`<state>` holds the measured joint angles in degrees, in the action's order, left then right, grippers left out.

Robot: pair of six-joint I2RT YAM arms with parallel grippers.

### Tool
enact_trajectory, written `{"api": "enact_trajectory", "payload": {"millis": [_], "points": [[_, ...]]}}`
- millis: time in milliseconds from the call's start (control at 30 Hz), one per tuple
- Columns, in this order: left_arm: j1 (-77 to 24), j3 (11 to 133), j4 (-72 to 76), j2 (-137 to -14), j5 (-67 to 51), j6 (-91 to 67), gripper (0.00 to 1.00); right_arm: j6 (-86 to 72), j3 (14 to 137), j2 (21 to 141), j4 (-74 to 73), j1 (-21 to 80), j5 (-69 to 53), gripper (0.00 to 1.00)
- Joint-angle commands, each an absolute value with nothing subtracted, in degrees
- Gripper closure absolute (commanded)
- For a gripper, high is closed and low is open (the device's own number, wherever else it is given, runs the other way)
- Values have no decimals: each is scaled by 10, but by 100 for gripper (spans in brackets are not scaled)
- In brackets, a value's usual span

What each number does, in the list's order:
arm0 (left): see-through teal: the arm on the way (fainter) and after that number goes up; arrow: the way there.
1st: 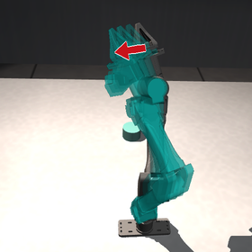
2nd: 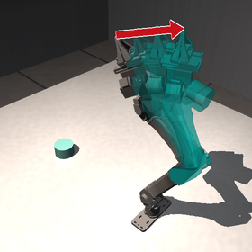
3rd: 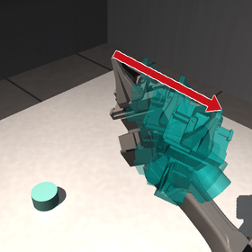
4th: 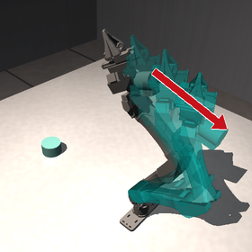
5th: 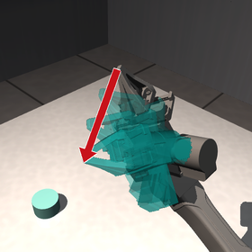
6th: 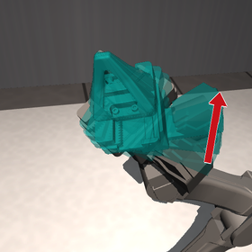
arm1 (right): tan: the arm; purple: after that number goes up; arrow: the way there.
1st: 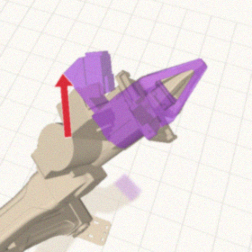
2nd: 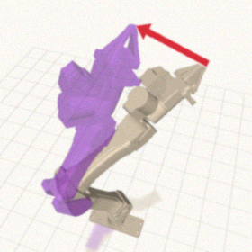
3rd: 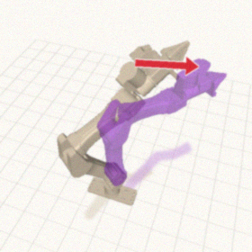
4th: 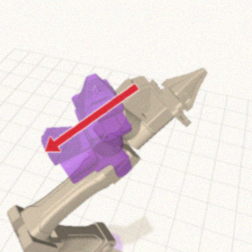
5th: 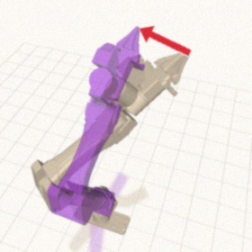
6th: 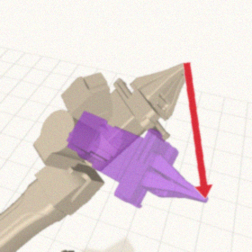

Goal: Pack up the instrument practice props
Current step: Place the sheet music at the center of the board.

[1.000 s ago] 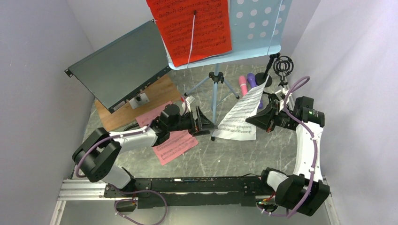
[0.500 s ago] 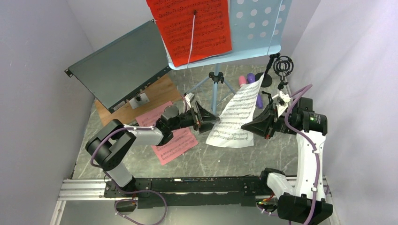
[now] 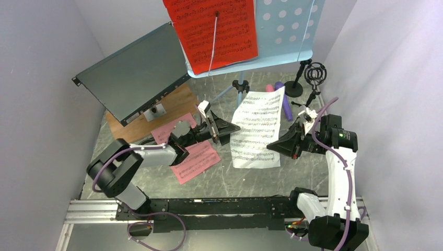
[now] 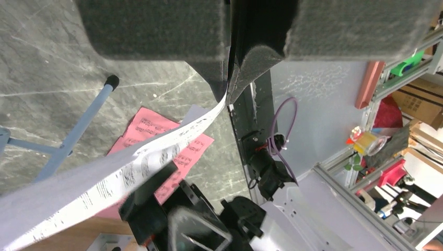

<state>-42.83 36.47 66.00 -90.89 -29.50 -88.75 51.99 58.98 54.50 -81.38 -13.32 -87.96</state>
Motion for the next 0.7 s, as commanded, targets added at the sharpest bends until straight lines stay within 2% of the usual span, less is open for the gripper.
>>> {"api": "enact_trajectory", "payload": {"millis": [0, 67, 133, 200, 267, 367, 533, 567, 600, 667], "points": [[-424, 363, 611, -829, -268, -831, 11, 521, 574, 532, -762, -131, -868, 100], [-424, 367, 553, -807, -263, -805, 14, 505, 564, 530, -740, -131, -862, 100], [-423, 375, 511, -791, -261, -781, 21, 493, 554, 527, -724, -131, -858, 100], [-424, 379, 483, -781, -260, -763, 32, 475, 546, 526, -703, -131, -855, 100], [-424, 383, 460, -774, -260, -750, 48, 464, 540, 526, -688, -131, -854, 100], [-424, 391, 419, -766, -262, -725, 59, 444, 531, 527, -661, -131, -854, 100], [-424, 407, 338, -742, -257, -674, 96, 426, 515, 531, -628, -130, -853, 98], [-424, 411, 305, -735, -254, -662, 100, 427, 514, 533, -624, -130, -853, 93], [-423, 414, 281, -727, -251, -649, 100, 429, 513, 535, -622, -130, -853, 84], [-424, 418, 228, -709, -244, -624, 100, 451, 513, 544, -628, -130, -853, 58]]}}
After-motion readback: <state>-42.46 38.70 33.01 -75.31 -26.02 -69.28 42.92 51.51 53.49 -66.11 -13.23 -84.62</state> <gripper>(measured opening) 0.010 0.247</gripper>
